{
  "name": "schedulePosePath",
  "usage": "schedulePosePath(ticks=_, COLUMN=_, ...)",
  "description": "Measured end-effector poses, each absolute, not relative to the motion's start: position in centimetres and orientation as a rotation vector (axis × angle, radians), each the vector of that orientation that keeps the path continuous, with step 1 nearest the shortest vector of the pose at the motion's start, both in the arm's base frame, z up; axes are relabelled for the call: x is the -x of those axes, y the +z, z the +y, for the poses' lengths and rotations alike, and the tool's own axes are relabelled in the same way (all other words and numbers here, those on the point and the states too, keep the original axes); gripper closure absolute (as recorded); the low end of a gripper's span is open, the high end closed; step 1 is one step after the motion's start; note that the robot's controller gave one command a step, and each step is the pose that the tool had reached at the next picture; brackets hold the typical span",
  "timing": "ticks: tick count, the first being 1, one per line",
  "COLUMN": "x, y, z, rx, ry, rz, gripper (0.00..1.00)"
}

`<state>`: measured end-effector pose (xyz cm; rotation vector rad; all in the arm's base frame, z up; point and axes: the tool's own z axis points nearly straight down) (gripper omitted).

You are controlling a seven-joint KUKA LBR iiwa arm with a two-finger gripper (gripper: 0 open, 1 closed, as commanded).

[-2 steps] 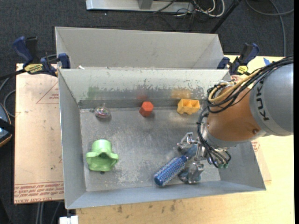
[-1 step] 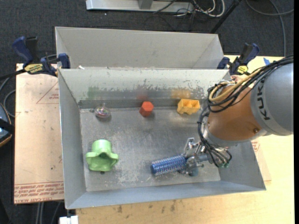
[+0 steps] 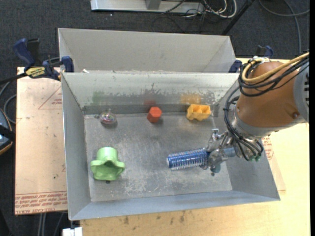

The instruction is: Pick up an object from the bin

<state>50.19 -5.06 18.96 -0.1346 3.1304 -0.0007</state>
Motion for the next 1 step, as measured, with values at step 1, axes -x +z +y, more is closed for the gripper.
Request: schedulePosePath(ticks=1, x=-51.14, y=23.55, z=-4.99, rx=0.136, ry=-0.001, rz=3.132, gripper=1.0)
